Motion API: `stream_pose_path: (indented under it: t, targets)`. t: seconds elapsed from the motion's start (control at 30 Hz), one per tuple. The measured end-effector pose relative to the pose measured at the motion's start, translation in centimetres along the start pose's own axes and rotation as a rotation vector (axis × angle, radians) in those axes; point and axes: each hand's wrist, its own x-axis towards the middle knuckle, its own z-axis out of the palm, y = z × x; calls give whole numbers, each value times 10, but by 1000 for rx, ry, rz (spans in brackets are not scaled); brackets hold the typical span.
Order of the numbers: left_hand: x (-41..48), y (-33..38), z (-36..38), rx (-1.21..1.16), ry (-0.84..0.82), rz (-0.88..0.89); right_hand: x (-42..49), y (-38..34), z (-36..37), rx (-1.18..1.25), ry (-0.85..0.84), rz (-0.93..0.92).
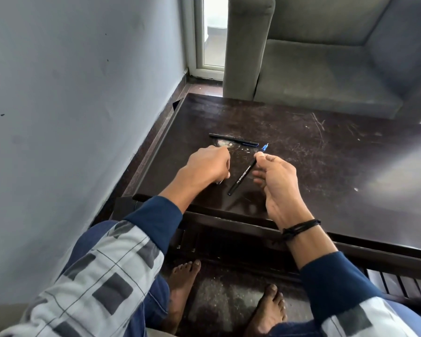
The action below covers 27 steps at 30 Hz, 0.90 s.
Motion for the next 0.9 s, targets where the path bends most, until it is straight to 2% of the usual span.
stream_pose_path:
  t: [0.07, 0.17, 0.2, 0.33, 0.43, 0.67, 0.9]
  targets:
    - [2, 1, -5, -129, 46, 1, 0, -2, 0, -7, 7, -18]
    - [1, 2, -16, -599, 40, 45, 0, -6, -3, -6, 17, -50]
    - [-3, 5, -19, -692, 18, 92, 1, -8, -4, 7, 15, -51]
    - [-10, 12, -15, -688, 5, 268, -2, -14, -6, 85, -34, -20]
    - [-7, 12, -13, -642, 33, 261, -5, -17, -7, 89, -42, -22]
    - [-13, 14, -17, -687, -48, 263, -1, -15, -11, 51, -9, -96]
    - [-15, 9, -27, -906, -203, 217, -4, -21, -14, 107, -106, -141]
